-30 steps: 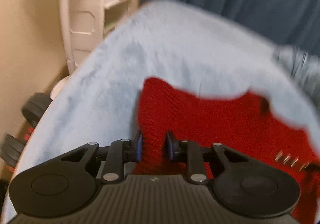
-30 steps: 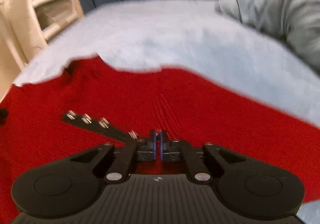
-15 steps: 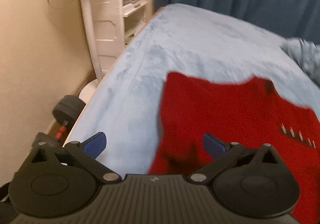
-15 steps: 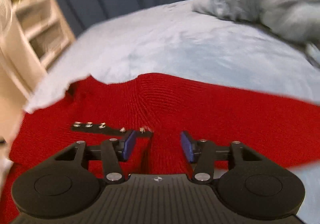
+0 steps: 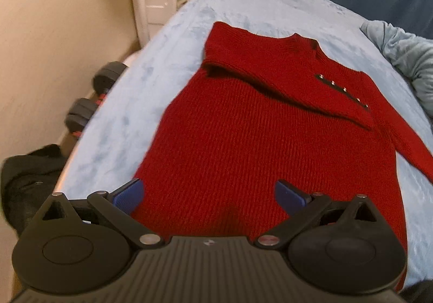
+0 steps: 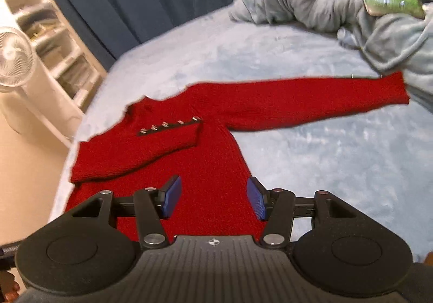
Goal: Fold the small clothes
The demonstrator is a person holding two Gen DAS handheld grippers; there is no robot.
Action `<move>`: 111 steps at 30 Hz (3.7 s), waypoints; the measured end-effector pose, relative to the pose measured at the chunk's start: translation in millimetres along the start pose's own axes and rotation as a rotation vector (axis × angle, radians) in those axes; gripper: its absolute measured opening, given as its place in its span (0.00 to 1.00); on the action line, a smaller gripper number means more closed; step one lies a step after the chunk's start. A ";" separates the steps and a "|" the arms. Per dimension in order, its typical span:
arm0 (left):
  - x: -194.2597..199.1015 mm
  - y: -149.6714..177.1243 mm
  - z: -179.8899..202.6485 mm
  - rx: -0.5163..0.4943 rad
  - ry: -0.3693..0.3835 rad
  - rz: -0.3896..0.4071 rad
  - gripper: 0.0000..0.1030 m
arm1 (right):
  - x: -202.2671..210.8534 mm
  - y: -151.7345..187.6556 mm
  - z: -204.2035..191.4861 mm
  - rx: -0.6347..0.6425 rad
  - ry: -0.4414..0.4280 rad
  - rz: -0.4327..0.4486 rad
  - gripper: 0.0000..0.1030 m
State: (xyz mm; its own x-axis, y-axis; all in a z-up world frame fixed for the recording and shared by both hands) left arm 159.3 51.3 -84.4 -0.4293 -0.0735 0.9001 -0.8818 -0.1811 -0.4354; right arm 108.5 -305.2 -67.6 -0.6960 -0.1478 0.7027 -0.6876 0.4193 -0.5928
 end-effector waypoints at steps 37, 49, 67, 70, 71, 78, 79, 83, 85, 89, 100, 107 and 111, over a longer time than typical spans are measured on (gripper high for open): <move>40.8 19.2 50.0 -0.085 -0.133 0.026 1.00 | -17.3 -0.6 60.8 -0.086 0.055 -0.079 0.54; 8.1 7.6 87.2 -0.131 -0.156 -0.023 1.00 | -55.5 -14.2 106.4 -0.107 0.157 -0.137 0.54; -19.7 -6.2 118.4 -0.179 -0.172 -0.048 1.00 | -112.8 -54.5 249.8 -0.495 0.243 0.010 0.55; -19.8 -10.1 113.2 -0.162 -0.177 -0.046 1.00 | -131.5 -73.3 282.5 -0.574 0.212 0.076 0.55; -20.4 -11.9 110.7 -0.155 -0.180 -0.046 1.00 | -137.7 -80.1 288.6 -0.586 0.201 0.084 0.56; -27.2 -26.3 88.4 -0.100 -0.214 -0.045 1.00 | -171.0 -130.6 291.3 -0.624 0.238 0.123 0.13; -28.4 -28.4 82.1 -0.088 -0.212 -0.046 1.00 | -170.5 -138.8 284.6 -0.593 0.268 0.128 0.12; -31.6 -34.3 51.1 -0.036 -0.207 -0.035 1.00 | -157.6 -182.6 205.5 -0.303 0.332 0.205 0.12; -34.4 -37.9 32.6 0.001 -0.208 -0.033 1.00 | -156.9 -202.5 145.1 -0.147 0.311 0.241 0.12; -34.9 -45.4 -13.9 0.089 -0.213 -0.030 1.00 | -169.3 -209.9 -22.5 0.176 0.159 0.283 0.12; -12.1 -47.2 -117.3 0.185 -0.244 0.019 1.00 | -231.3 -44.3 -253.4 0.626 -0.178 -0.105 0.53; -4.0 -38.3 -87.4 0.112 -0.155 0.074 1.00 | -126.1 -18.9 -120.3 0.453 0.059 -0.142 0.54; 21.5 -26.4 -46.2 0.006 -0.119 0.119 1.00 | -50.3 11.8 -95.7 0.450 0.121 -0.088 0.56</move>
State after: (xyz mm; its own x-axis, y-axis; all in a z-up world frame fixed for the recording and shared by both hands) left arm 164.3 99.8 -54.2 -0.5047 -0.2101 0.8373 -0.8246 -0.1700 -0.5396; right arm 155.2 -207.1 -72.3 -0.6206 -0.0490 0.7826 -0.7826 -0.0241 -0.6221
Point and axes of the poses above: each gripper's, at about its wrist camera, not at the fingertips, and x roughly against the way its jaws point, z to its right, y to its underside, the point moved 2 cm from there along -x, roughly the way its jaws point, and after that the axes turned 7 degrees about -z, right-handed, at the moved point
